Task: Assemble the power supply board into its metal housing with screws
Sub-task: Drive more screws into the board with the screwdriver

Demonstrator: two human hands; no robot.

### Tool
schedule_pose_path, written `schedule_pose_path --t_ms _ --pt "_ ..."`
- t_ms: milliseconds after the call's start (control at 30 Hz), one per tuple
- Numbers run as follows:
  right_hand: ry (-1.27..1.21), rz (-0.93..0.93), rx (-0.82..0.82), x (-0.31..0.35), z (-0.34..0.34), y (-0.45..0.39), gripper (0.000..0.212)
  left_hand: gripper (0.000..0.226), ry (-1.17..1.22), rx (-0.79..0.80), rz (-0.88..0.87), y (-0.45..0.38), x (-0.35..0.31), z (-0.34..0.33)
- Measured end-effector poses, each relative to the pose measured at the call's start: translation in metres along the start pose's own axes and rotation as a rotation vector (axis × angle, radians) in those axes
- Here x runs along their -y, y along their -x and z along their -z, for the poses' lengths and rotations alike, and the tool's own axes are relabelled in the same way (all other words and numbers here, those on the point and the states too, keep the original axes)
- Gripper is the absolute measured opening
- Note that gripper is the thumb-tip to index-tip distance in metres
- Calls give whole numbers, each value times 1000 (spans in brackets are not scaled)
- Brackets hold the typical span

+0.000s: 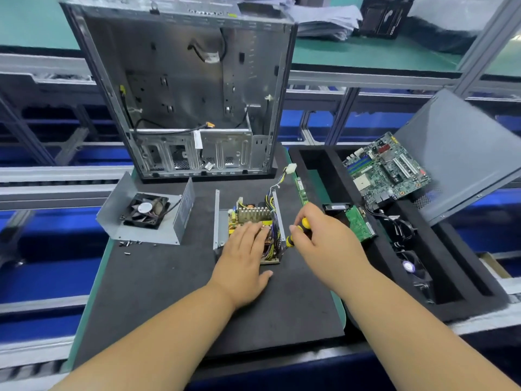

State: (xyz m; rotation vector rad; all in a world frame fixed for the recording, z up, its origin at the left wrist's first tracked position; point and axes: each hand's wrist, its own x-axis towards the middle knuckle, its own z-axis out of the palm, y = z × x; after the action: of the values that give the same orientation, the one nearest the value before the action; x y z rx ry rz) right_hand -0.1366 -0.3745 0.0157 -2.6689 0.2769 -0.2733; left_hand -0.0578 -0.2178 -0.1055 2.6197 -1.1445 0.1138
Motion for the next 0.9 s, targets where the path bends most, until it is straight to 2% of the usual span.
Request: schedule_pose_path --t_ms 100,200,600,900 --pt "50 0 24 -1 -7 -3 15 92 -38 -129 -10 -5 2 -9" --pt "58 7 34 -2 -13 -7 15 93 -53 -172 15 -10 4 -17" --pt "212 100 95 -3 -21 -16 16 86 -25 -210 50 -16 5 -28" --pt "184 107 215 2 -15 -21 14 85 -24 -218 54 -15 5 -26"
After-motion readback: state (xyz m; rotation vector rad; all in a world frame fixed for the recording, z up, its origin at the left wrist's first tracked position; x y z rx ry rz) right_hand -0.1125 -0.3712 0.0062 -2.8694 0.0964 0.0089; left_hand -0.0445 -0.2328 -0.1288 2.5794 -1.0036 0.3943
